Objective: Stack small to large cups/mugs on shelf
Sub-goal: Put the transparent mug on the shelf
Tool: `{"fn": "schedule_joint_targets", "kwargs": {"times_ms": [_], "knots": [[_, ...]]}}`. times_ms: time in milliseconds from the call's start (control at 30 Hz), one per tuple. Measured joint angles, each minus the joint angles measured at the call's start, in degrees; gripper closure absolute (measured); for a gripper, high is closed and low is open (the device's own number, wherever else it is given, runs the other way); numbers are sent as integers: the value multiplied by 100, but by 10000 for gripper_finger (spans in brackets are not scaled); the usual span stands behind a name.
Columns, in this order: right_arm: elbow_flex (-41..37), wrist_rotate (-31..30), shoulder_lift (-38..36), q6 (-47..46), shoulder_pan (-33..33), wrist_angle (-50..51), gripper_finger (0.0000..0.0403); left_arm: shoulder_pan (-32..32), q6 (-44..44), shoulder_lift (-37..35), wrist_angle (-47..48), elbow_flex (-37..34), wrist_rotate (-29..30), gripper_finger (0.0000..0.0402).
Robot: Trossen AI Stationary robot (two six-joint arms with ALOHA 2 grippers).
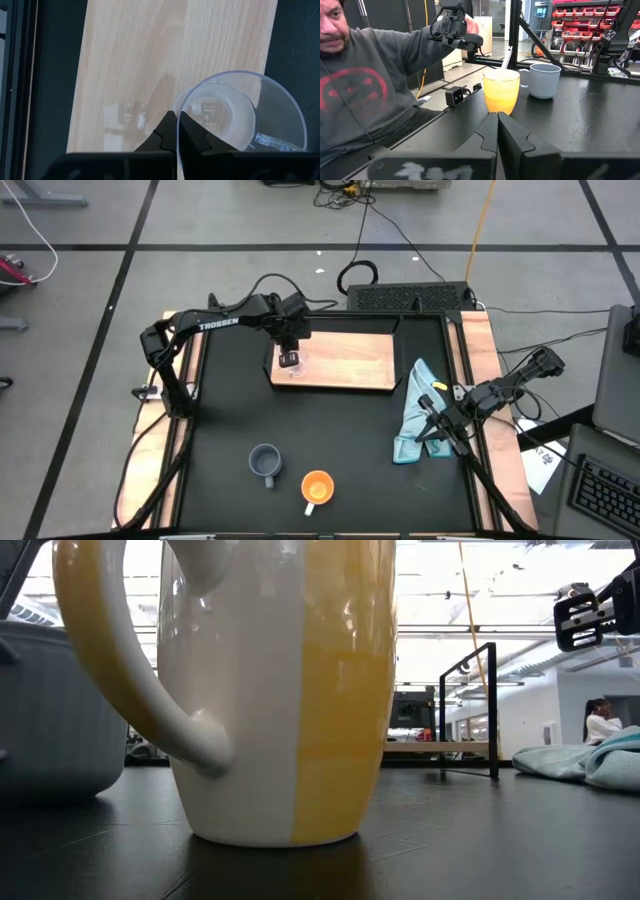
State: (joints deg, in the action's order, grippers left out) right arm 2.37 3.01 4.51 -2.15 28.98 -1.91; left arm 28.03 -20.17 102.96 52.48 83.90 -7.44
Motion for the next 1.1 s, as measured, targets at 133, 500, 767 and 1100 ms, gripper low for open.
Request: {"fn": "schedule_joint_targets", "kwargs": {"times_ms": [133,500,767,1100], "knots": [[-2,0,1,-7,-1,0,403,0,69,2,25,-2,-2,401],[1,0,1,-7,2,0,403,0,147,4,42,-2,-4,393],[0,0,-1,-3,1,0,403,-4,147,24,106,-29,-2,358],[-1,-2,-2,-2,-1,0,403,-4,150,26,13,-22,-2,356]]}}
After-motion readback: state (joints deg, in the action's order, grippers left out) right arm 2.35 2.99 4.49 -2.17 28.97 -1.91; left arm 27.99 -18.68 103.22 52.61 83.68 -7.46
